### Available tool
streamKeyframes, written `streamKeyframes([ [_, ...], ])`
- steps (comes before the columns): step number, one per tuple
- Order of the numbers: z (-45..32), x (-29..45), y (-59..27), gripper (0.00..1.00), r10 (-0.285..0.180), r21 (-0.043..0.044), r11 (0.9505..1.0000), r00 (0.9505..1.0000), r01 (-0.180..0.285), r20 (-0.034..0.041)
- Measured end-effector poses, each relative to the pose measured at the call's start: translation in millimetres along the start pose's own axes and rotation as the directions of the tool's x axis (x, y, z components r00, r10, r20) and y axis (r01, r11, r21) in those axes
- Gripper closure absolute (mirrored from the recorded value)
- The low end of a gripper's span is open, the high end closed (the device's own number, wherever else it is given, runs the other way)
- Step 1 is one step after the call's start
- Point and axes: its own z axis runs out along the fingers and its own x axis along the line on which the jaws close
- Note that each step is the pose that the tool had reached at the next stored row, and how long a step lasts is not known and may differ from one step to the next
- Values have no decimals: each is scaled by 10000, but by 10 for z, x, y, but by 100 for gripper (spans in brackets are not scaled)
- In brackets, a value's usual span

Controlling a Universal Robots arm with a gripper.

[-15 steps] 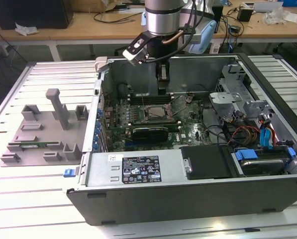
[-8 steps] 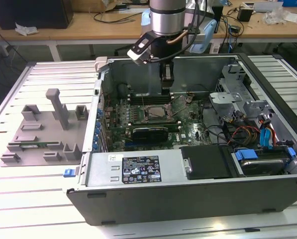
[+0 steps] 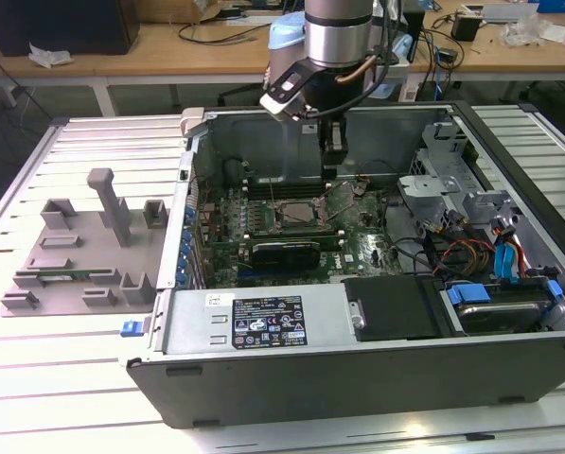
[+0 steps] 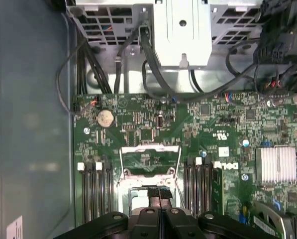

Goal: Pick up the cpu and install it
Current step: 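Close the cpu cover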

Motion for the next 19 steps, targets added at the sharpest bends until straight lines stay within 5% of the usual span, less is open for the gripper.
streamKeyframes([
  [19, 13, 8, 344, 89, 2, 1, 10000, 10000, -2, 1],
])
